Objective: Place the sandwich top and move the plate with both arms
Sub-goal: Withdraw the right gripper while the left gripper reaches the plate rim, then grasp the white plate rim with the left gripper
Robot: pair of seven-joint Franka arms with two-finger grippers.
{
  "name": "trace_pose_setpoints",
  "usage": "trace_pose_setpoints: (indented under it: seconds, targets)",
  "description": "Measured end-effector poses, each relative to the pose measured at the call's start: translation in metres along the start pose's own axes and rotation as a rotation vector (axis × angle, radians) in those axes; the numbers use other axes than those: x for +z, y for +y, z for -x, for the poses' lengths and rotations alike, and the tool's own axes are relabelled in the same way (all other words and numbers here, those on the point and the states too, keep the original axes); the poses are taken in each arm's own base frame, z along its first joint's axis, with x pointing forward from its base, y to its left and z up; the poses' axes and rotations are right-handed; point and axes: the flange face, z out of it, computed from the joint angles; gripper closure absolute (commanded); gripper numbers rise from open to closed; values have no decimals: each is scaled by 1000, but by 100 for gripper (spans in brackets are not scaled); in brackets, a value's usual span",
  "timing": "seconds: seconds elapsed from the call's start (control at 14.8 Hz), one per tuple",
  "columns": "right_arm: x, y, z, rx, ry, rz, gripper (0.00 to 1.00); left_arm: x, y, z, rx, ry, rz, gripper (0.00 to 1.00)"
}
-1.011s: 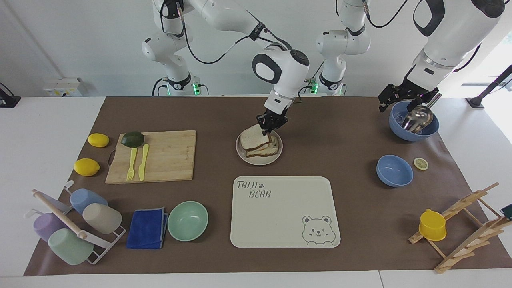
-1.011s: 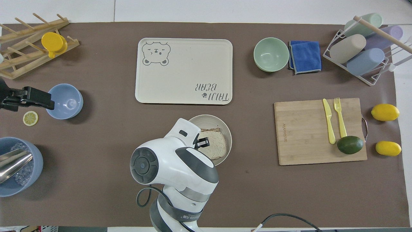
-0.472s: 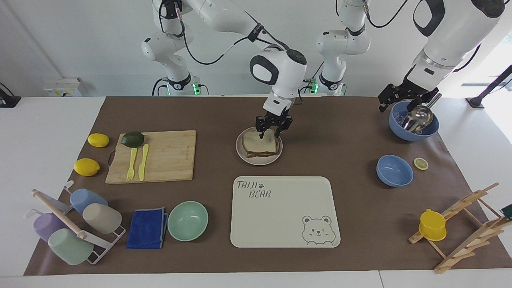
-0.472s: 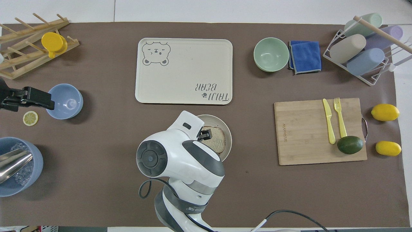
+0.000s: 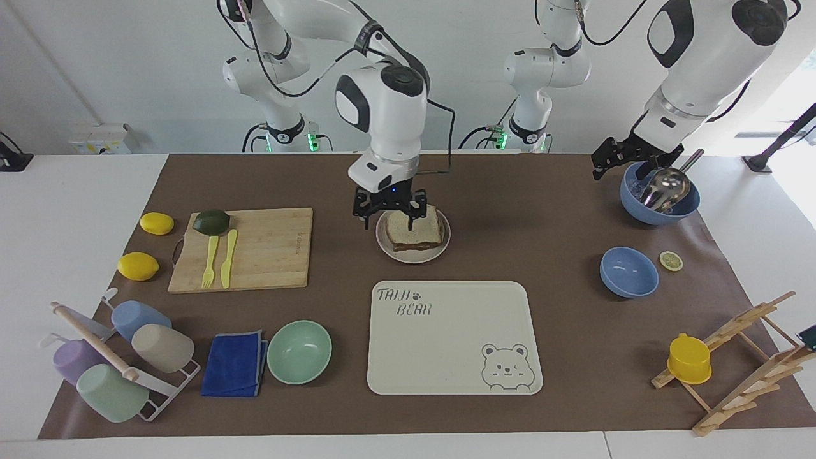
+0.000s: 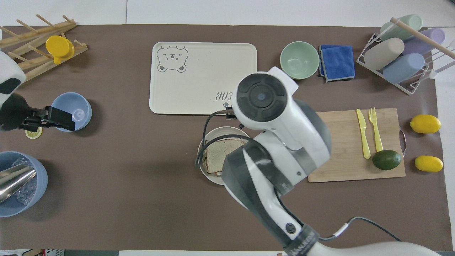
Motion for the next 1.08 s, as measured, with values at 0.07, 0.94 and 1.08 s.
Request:
trace_pose_setpoints:
  seconds: [0.07, 0.94, 1.08]
  targets:
    - [-17, 36, -6, 5, -26, -12, 0, 22, 12, 8, 6, 9, 24, 0]
    - [-77, 255, 17, -51, -207, -8, 0, 252, 174, 58, -40, 3, 196, 2]
    - [-75, 256, 18, -51, -210, -7, 0, 263, 183, 57, -63, 9, 222, 8]
